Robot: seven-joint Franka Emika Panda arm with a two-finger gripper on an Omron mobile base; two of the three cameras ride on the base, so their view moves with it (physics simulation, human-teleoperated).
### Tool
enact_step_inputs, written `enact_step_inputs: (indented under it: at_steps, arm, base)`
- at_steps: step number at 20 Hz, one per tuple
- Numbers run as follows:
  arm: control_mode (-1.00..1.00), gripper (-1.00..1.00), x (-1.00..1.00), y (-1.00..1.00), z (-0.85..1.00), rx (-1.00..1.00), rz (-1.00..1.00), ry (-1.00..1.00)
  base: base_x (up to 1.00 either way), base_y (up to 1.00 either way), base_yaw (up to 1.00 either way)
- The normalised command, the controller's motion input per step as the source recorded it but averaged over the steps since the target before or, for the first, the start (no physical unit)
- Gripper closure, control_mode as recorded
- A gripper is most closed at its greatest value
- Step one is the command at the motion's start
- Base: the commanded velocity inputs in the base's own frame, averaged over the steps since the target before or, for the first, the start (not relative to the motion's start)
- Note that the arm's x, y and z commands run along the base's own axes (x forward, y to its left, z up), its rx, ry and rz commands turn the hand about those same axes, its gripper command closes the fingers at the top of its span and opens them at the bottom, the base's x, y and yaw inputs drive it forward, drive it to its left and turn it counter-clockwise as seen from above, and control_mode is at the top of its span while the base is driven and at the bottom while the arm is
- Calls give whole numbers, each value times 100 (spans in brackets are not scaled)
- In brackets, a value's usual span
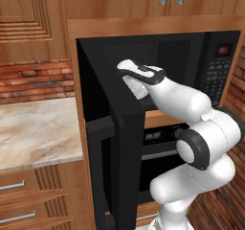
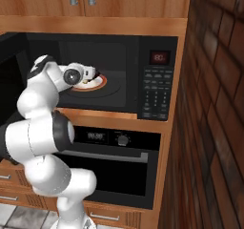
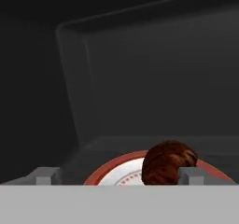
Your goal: Transport the steak from the fridge to the microwave and turn on the microwave.
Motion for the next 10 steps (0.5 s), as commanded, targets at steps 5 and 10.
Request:
enact_step_inputs:
  at_steps: [5,10]
  arm:
    - [-100,-100,-28,-51,50,0,0,-14]
    - [-100,-100,-53,-48,25,-1,-3,6]
  base:
    - [0,0,0]
    - [0,0,0]
